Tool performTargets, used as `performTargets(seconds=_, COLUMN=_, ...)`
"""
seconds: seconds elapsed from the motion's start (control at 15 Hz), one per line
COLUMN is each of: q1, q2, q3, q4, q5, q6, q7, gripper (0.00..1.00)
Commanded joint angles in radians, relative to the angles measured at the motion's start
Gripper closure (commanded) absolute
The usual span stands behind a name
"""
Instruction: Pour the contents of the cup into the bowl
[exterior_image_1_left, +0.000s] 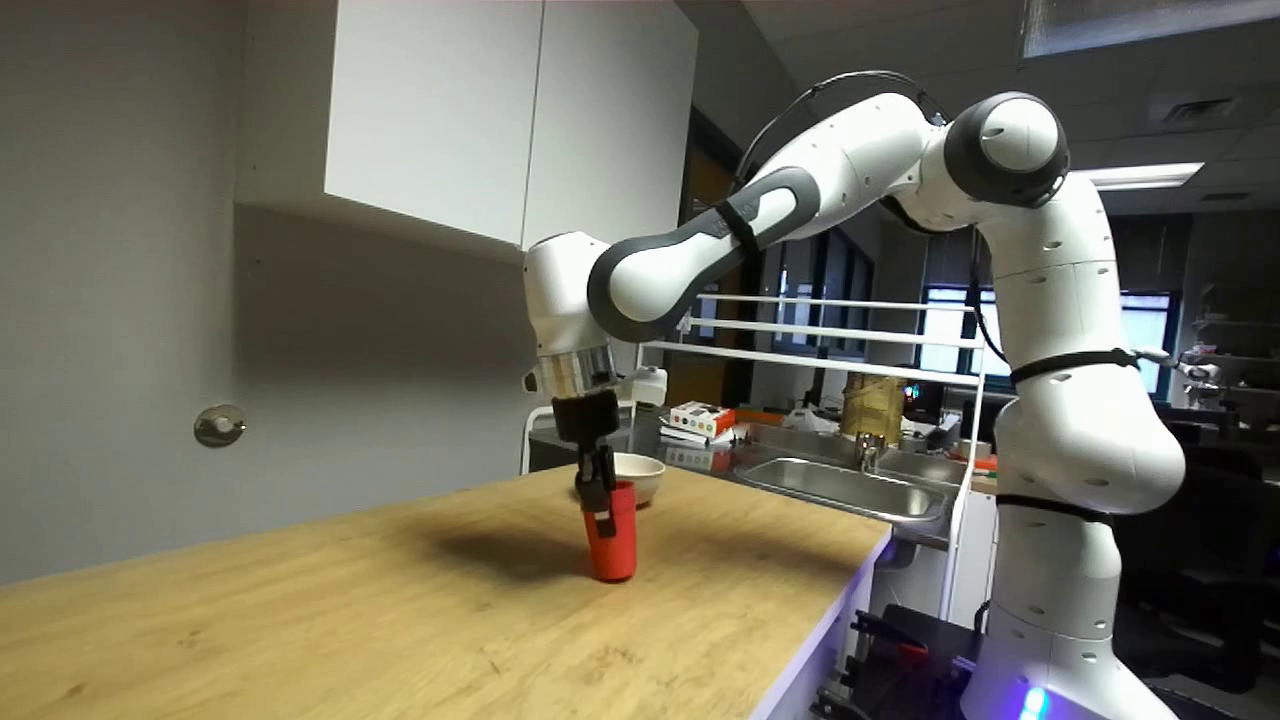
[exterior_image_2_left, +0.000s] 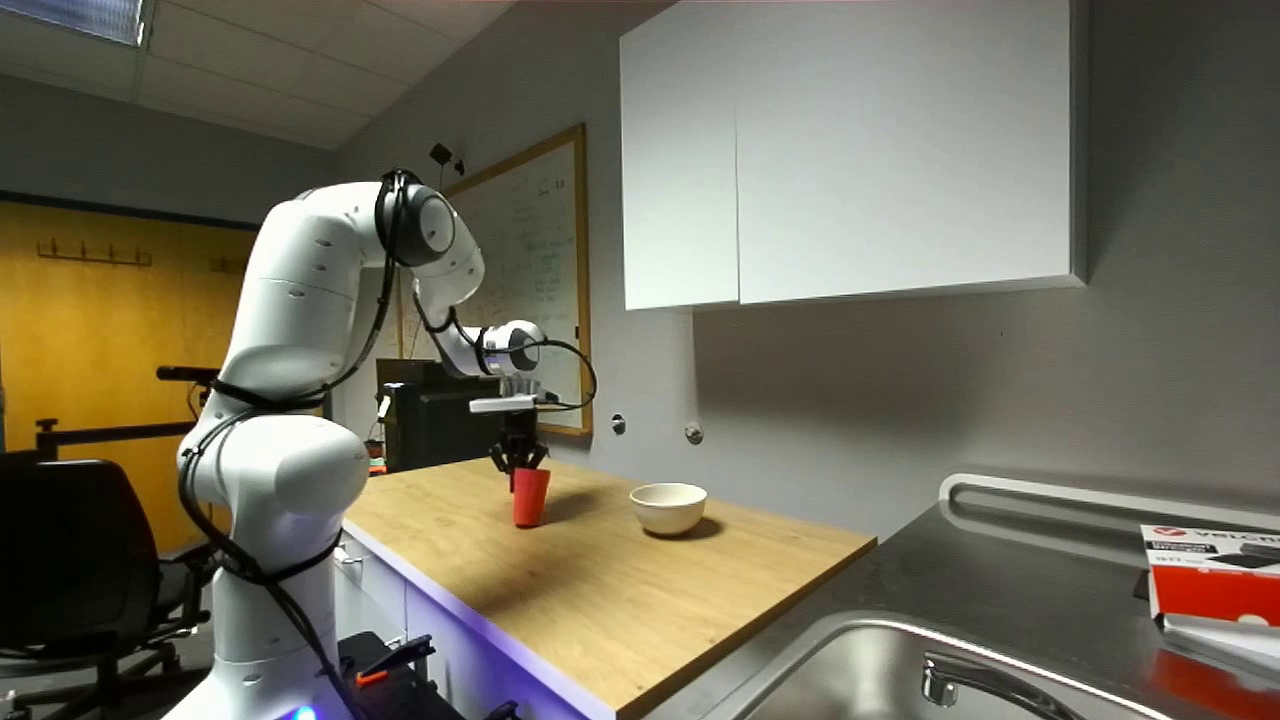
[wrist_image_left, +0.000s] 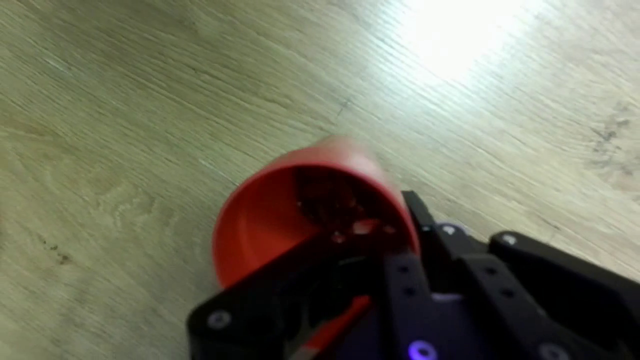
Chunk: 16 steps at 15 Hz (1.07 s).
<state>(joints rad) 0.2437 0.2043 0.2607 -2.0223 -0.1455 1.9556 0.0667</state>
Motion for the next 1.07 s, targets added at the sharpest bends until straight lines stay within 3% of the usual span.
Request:
performTargets(seconds=0.0, q1=-0.010, q2=-0.077, q3=-0.015, q4=-0.008, q5=0.017, q6=-0.034, q7=-0.080, gripper=0.98)
performTargets(seconds=0.27, q1=-0.062, q2=-0.190, q3=-0.054, q4=-0.037, q5=0.032, q6=-0.024, q7=-0.221, gripper=0.98)
performTargets(seconds=0.53, q1=-0.141, q2=-0.262, q3=-0.139, q4=-0.008, q5=0.114, q6=-0.006, q7=-0.432, gripper=0.98)
performTargets(seconds=1.0, q1=-0.259, q2=-0.181, q3=-0.308, q4=0.144, q5=0.467, q6=-0.074, q7=-0.835, gripper=0.98)
